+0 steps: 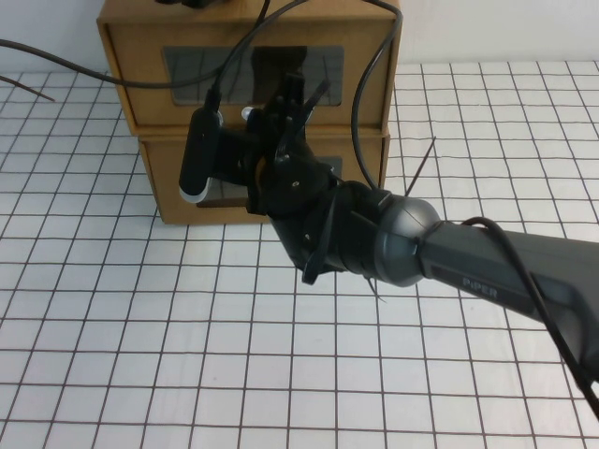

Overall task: Open the shoe box
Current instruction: 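Pull the top drawer of the cardboard box fully open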

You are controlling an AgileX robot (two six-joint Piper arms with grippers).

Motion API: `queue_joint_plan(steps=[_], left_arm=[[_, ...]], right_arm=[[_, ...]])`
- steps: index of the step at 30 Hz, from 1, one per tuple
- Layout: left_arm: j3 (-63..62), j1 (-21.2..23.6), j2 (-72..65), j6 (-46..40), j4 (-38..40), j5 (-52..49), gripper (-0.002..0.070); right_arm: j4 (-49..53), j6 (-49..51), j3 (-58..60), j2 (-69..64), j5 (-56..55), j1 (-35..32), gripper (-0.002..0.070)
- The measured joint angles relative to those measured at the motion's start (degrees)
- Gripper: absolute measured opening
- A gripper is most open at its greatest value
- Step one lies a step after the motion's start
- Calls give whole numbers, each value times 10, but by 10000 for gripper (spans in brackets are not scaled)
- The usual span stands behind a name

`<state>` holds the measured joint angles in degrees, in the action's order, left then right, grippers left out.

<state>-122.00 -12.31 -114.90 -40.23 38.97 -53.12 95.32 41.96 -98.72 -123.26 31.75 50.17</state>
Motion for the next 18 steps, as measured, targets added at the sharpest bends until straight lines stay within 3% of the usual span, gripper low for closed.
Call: queue_joint_plan(steps=[18], left_arm=[[0,0,0,0,1,-1,-2]], right_arm=[[-43,-65,-2,1,27,16,11]])
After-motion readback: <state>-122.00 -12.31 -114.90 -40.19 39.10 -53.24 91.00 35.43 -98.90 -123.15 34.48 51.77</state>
